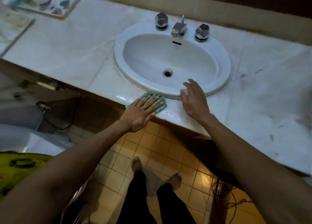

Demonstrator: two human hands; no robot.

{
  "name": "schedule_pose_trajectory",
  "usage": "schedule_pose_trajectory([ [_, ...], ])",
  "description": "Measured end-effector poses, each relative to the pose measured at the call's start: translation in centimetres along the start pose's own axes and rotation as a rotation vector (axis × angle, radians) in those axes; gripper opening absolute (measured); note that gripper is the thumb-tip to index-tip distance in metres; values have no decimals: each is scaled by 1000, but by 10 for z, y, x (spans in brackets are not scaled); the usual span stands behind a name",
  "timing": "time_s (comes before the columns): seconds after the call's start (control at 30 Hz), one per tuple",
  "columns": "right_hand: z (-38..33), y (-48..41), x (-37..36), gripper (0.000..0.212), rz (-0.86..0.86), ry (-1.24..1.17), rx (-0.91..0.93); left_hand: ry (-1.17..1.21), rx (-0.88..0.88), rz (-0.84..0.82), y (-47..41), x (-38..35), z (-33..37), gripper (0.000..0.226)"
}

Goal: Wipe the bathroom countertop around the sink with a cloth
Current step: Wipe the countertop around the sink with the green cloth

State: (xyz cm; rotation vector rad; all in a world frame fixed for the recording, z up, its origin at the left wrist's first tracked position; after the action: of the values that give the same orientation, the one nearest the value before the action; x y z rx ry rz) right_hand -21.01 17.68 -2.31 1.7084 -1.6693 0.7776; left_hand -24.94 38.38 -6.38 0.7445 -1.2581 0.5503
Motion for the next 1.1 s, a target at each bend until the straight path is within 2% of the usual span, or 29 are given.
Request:
schedule_pose_trajectory([
  [0.1, -30, -11, -40, 46, -67, 105, 33, 26, 134, 14, 20, 4, -67, 55],
  [0.2, -50, -26, -62, 44, -44, 167, 21, 88, 269, 34, 27, 13, -124, 55],
  [0.37, -86, -56, -92, 46, -101, 212, -27, 192, 479, 148, 30, 8, -126, 55],
  [0.4, -93, -62, -98, 47, -111, 206, -41, 203, 475, 156, 34, 3, -120, 55],
  [0.47, -105, -73, -110, 50, -138, 192, -57, 179, 359, 137, 41, -2, -121, 55],
  [0.53, -117, -83, -121, 51, -150, 163, -62, 142, 221, 114, 48, 1, -147, 55],
  [0.57, -123, -89, -126, 51, -152, 154, -58, 124, 216, 122, 53, 3, -170, 55],
  [0.73, -143, -110, -146, 53, -140, 130, -86, 138, 540, 123, 40, 26, -302, 58],
  [0.87, -161, -126, -159, 53, -140, 67, -119, 225, 775, 163, 5, 33, -304, 60],
  [0.93, -173, -136, -166, 55, -150, 53, -90, 225, 707, 148, 5, 29, -290, 59],
  [1.03, -192, -153, -178, 54, -177, 74, -43, 140, 383, 95, 32, 26, -282, 57],
  [1.1, -202, -164, -185, 57, -176, 91, -45, 81, 258, 89, 60, 26, -301, 55],
])
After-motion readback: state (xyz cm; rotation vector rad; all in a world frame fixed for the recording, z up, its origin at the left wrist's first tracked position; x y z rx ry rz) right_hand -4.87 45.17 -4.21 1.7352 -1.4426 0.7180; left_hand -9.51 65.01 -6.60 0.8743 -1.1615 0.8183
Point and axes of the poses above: each hand's wrist, its own y-axis away from the middle knuckle, its own x-axis out of the back of the hand, z = x × y, the point moved 9 cm from there along -y, towards the middle knuckle, and after that the axes turned 5 degrees about -y, right-handed, at the moved point
